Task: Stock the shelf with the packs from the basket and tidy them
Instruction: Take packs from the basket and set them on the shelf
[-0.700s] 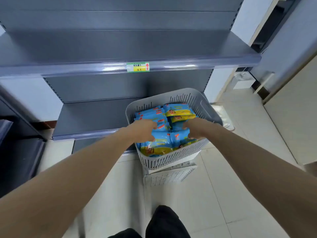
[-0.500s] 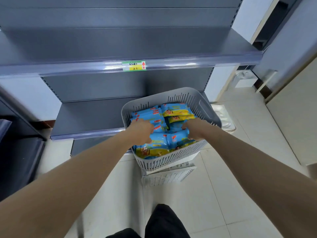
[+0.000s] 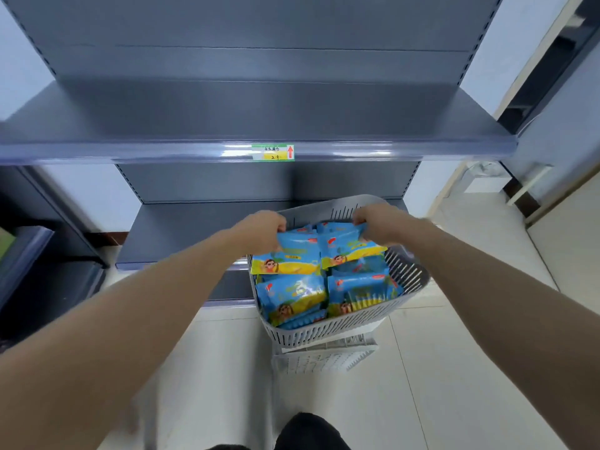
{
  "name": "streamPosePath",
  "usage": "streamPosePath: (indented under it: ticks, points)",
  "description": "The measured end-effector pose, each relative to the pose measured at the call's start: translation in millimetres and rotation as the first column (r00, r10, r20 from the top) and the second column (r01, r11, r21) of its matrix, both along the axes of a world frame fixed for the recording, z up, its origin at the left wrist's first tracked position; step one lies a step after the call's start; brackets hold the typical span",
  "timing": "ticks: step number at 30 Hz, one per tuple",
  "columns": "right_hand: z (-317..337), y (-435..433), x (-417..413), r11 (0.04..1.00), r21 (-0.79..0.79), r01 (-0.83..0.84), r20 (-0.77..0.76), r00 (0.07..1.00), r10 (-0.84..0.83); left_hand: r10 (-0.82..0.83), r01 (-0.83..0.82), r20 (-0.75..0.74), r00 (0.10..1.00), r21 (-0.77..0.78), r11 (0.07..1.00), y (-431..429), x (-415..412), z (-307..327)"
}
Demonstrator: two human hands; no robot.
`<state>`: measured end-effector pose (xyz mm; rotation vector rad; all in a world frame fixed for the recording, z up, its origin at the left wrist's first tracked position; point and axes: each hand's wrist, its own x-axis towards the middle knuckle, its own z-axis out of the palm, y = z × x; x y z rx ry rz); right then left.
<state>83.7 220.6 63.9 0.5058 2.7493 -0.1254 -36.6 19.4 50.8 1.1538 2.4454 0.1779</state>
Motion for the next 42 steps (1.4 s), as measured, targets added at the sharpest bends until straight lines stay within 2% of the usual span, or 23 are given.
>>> streamPosePath:
  ticks: [4, 9, 12, 16, 23, 30, 35, 42]
  points:
    - [51.1, -1.6, -49.6, 0.998, 0.053, 0.029, -0.226, 0.974, -0.017, 0.164, -0.151, -0.089, 0.982, 0.141, 0.978, -17.1, -46.7, 52.4]
    - [110.9, -25.8, -126.6, 0.998, 0.045, 0.034, -0.439, 0.898, -0.011, 0.411, -0.344, -0.145, 0.9, 0.345, 0.874, -60.2, -113.2, 109.0]
    - [134.4, -43.8, -176.4, 0.999, 0.041, -0.001, -0.511, 0.859, 0.022, 0.497, -0.396, -0.149, 0.855, 0.432, 0.81, -90.2, -159.4, 131.9]
    - [151.0, -67.5, -247.4, 0.998, 0.068, -0.002, -0.561, 0.827, 0.04, 0.567, -0.438, -0.168, 0.807, 0.473, 0.764, -124.2, -233.0, 146.3]
    - [139.9, -112.3, -401.2, 1.0, 0.004, 0.012, -0.57, 0.822, -0.007, 0.583, -0.475, -0.167, 0.795, 0.425, 0.771, -166.3, -390.3, 146.5]
    - [118.9, -150.3, -536.1, 0.998, -0.037, 0.053, -0.498, 0.865, -0.065, 0.551, -0.491, -0.144, 0.822, 0.312, 0.814, -193.8, -528.8, 130.4]
    - [107.1, -153.8, -592.8, 0.994, -0.071, 0.078, -0.434, 0.895, -0.101, 0.517, -0.477, -0.101, 0.85, 0.268, 0.837, -201.0, -590.5, 111.6]
    - [85.2, -141.9, -632.8, 0.989, -0.151, 0.0, -0.317, 0.947, -0.048, 0.393, -0.388, 0.031, 0.919, 0.245, 0.888, -193.9, -636.2, 93.2]
